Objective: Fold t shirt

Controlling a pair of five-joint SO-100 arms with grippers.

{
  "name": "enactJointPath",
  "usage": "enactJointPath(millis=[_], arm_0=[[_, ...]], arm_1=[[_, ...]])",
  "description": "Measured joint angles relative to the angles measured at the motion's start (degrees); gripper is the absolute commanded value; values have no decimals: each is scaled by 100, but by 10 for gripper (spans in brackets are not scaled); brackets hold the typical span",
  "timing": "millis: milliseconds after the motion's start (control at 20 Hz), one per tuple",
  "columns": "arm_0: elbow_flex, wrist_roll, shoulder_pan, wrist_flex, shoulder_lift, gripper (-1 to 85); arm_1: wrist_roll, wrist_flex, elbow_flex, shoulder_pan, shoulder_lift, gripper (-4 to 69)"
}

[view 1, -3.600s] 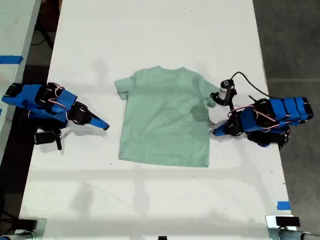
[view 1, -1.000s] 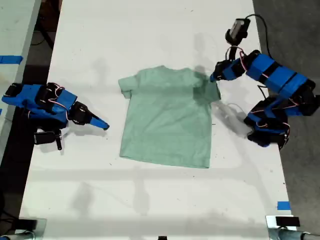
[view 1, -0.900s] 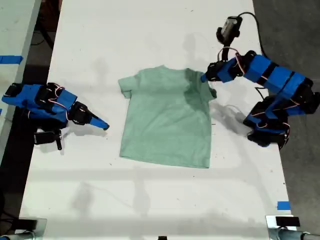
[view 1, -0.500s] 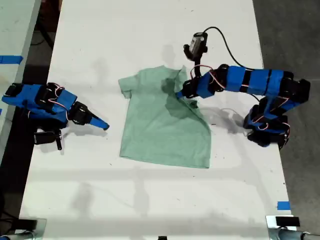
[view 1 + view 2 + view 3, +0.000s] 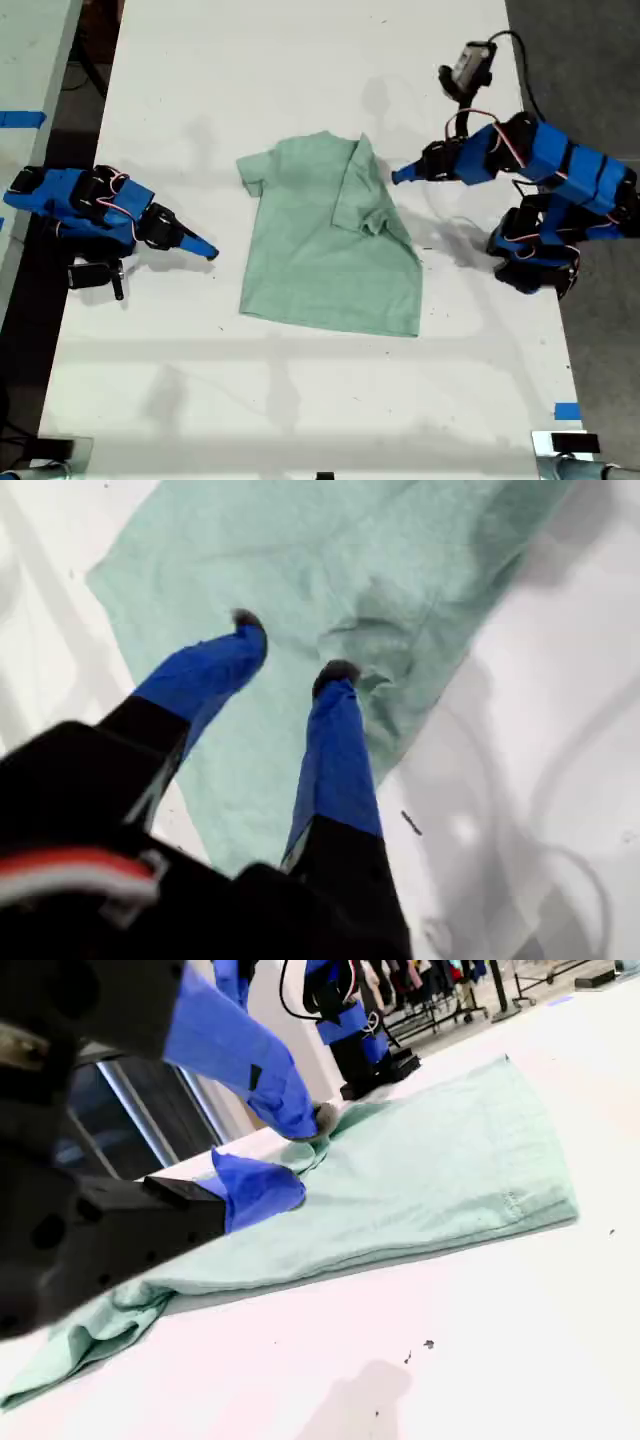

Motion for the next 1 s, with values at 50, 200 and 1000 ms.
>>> enactJointPath(millis=[50,200,1000], arm_0=[[0,0,0,0,0,63],[0,0,0,0,0,61],[0,9,0,0,0,60]], arm_1=[[325,-114,721,-378,949,18],[940,-1020,3656,-1661,4245,14],[-1213,-79,5810,-2206,5159,38]])
